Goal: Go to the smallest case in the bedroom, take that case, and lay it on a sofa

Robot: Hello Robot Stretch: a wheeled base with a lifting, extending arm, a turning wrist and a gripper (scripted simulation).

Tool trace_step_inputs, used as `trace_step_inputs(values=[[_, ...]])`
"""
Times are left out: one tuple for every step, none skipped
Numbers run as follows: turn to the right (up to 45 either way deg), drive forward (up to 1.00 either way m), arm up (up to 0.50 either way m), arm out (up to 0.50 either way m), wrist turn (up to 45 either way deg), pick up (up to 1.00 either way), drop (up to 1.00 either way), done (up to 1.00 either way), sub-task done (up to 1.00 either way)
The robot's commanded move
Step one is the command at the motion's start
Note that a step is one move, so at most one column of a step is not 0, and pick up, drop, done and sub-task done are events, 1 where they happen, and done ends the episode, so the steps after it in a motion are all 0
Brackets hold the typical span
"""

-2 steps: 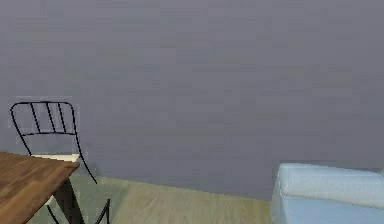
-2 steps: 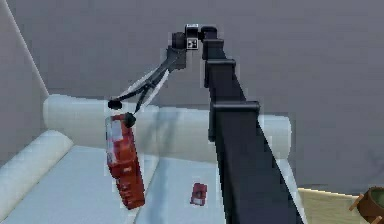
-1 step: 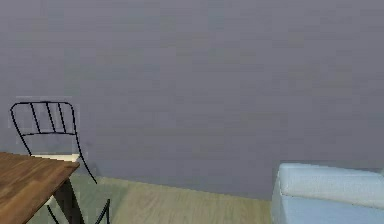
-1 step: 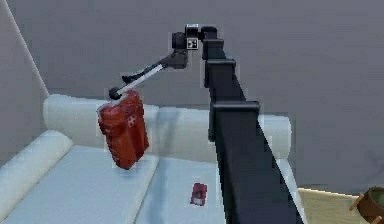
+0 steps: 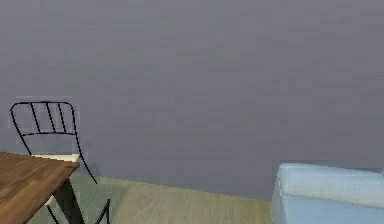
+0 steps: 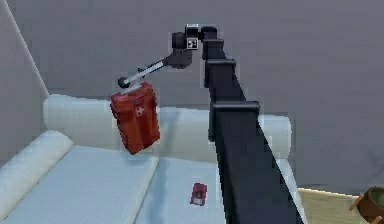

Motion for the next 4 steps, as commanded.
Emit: trace_step_inputs(values=[[0.0,0.00,-0.40,0.00,0.0,0.00,0.00,0.00,0.00],[0.0,0.00,-0.32,0.00,0.0,0.00,0.00,0.00,0.00],[0.0,0.00,0.00,0.00,0.0,0.00,1.00,0.00,0.00],[0.0,0.00,0.10,0.00,0.0,0.00,0.00,0.00,0.00]])
